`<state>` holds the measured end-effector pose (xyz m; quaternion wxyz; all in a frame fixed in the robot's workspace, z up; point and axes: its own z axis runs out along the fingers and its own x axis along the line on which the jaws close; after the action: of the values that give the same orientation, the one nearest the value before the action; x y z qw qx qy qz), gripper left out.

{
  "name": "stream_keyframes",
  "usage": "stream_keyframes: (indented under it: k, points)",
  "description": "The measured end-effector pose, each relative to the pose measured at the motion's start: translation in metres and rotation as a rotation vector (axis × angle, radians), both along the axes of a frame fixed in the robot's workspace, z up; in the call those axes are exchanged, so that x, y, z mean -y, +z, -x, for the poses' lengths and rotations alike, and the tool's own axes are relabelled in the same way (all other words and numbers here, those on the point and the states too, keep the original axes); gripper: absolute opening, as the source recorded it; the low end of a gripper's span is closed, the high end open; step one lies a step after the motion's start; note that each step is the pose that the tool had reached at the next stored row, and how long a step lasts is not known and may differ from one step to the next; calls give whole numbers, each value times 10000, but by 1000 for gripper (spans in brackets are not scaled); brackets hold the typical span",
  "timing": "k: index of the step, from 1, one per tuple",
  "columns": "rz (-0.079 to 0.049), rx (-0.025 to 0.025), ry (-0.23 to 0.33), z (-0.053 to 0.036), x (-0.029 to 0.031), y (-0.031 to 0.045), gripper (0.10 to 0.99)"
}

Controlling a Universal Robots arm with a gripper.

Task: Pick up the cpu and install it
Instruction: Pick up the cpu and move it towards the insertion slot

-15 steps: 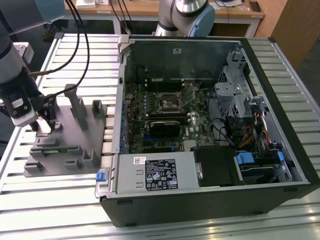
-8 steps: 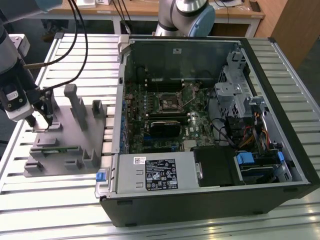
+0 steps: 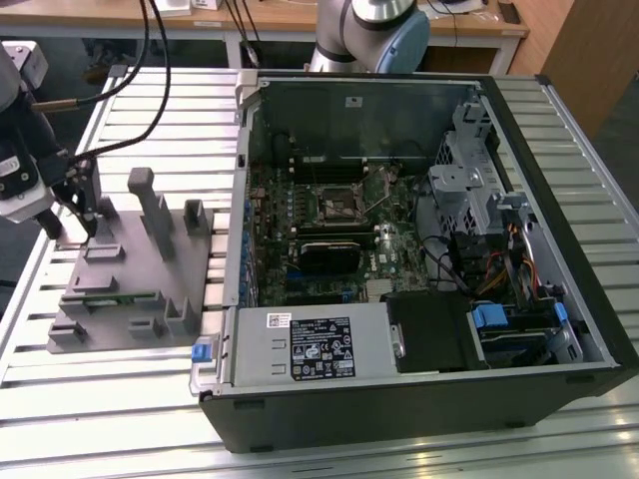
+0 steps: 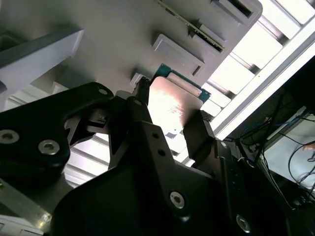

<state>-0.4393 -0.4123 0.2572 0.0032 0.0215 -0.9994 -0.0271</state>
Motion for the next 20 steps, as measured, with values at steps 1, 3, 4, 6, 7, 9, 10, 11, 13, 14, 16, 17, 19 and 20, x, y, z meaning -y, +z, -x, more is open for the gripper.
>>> stream_keyframes:
  k: [1, 3, 4, 6, 7, 9, 10, 11, 13, 14, 16, 17, 19, 20]
  points:
    - [0, 0, -2, 0, 0, 28, 533]
    - [1, -1, -7, 1, 0, 63, 533]
    - [-1, 1, -7, 1, 0, 63, 533]
    - [1, 2, -8, 1, 0, 63, 533]
    - [3, -1, -9, 3, 0, 66, 533]
    - [1, -2, -8, 7, 0, 106, 533]
    - [-1, 0, -9, 9, 0, 131, 533]
    - [-1, 0, -8, 9, 0, 163, 533]
    - [-1, 1, -8, 9, -1, 239, 533]
    - [-1, 0, -8, 9, -2, 284, 533]
    - [-1, 0, -8, 9, -3, 365, 533]
    - [0, -1, -8, 10, -3, 398, 533]
    - [0, -1, -8, 10, -3, 454, 533]
    - [0, 0, -9, 10, -4, 474, 533]
